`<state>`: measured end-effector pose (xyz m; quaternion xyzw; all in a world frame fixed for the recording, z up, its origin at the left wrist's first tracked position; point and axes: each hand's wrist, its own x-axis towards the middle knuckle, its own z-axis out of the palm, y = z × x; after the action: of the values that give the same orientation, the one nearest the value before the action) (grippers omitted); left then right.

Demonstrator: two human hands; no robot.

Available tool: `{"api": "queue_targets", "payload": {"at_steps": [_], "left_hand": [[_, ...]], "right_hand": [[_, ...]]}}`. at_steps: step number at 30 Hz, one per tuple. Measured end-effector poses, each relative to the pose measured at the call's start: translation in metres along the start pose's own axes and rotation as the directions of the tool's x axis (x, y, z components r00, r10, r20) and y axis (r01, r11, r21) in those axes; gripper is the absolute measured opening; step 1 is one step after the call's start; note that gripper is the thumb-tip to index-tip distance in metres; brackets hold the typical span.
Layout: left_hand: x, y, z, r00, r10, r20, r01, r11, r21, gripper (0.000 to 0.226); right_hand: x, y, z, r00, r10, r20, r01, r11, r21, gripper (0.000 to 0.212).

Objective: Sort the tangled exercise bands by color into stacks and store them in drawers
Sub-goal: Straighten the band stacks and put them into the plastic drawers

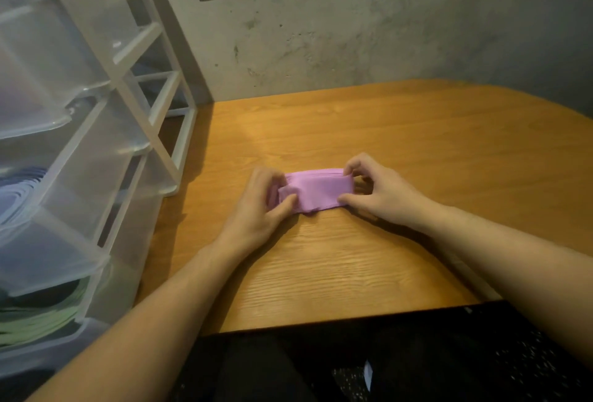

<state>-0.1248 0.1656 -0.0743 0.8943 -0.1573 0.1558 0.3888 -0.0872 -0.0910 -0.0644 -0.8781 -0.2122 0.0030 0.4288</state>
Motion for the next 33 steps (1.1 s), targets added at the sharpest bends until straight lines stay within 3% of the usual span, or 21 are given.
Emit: {"api": "queue_targets", "payload": {"at_steps": [4, 7, 11, 15, 19, 23, 25, 28, 30, 33], "left_hand": [[-0.017, 0.001, -0.014, 0.997, 0.002, 0.077, -0.006, 0.999, 0.04, 0.043], [-0.023, -0.002, -0.016, 0.993, 0.073, 0.09, -0.08, 0.993, 0.088, 0.057], [-0.021, -0.001, -0.016, 0.991, 0.046, 0.122, -0.055, 0.996, 0.074, 0.067], [-0.016, 0.0, -0.018, 0.981, -0.022, 0.192, 0.021, 1.0, 0.007, 0.065], [-0.012, -0.002, -0.012, 0.98, -0.053, 0.191, 0.044, 0.998, 0.053, 0.055], [-0.006, 0.004, -0.013, 0.984, -0.138, 0.11, 0.147, 0.986, -0.079, 0.064], [-0.004, 0.005, -0.019, 0.967, -0.224, 0.119, 0.24, 0.96, -0.147, 0.07], [-0.006, 0.004, -0.021, 0.956, -0.255, 0.148, 0.28, 0.942, -0.184, 0.049], [-0.009, 0.006, -0.021, 0.958, -0.247, 0.147, 0.275, 0.937, -0.215, 0.033], [-0.011, 0.01, -0.02, 0.96, -0.232, 0.157, 0.268, 0.922, -0.281, 0.027]], "right_hand": [[-0.009, -0.003, 0.002, 0.996, -0.087, -0.007, 0.086, 0.993, -0.081, 0.039], [-0.014, -0.005, 0.004, 0.989, -0.149, 0.005, 0.149, 0.988, -0.044, 0.029], [-0.011, -0.004, 0.003, 0.988, -0.154, -0.015, 0.154, 0.987, -0.041, 0.029], [-0.005, -0.004, 0.002, 0.984, -0.173, 0.052, 0.173, 0.985, -0.008, 0.05], [0.003, -0.001, -0.001, 0.974, -0.212, 0.075, 0.219, 0.969, -0.111, 0.051], [0.01, -0.005, -0.003, 0.994, -0.034, 0.099, 0.039, 0.998, -0.056, 0.074], [0.013, -0.01, -0.005, 0.99, 0.015, 0.138, -0.009, 0.999, -0.039, 0.058], [0.015, -0.011, -0.005, 0.982, 0.035, 0.188, -0.05, 0.996, 0.076, 0.026], [0.014, -0.01, -0.004, 0.974, 0.077, 0.214, -0.122, 0.971, 0.205, 0.024], [0.012, -0.006, 0.0, 0.976, 0.083, 0.201, -0.13, 0.964, 0.231, 0.029]]}}
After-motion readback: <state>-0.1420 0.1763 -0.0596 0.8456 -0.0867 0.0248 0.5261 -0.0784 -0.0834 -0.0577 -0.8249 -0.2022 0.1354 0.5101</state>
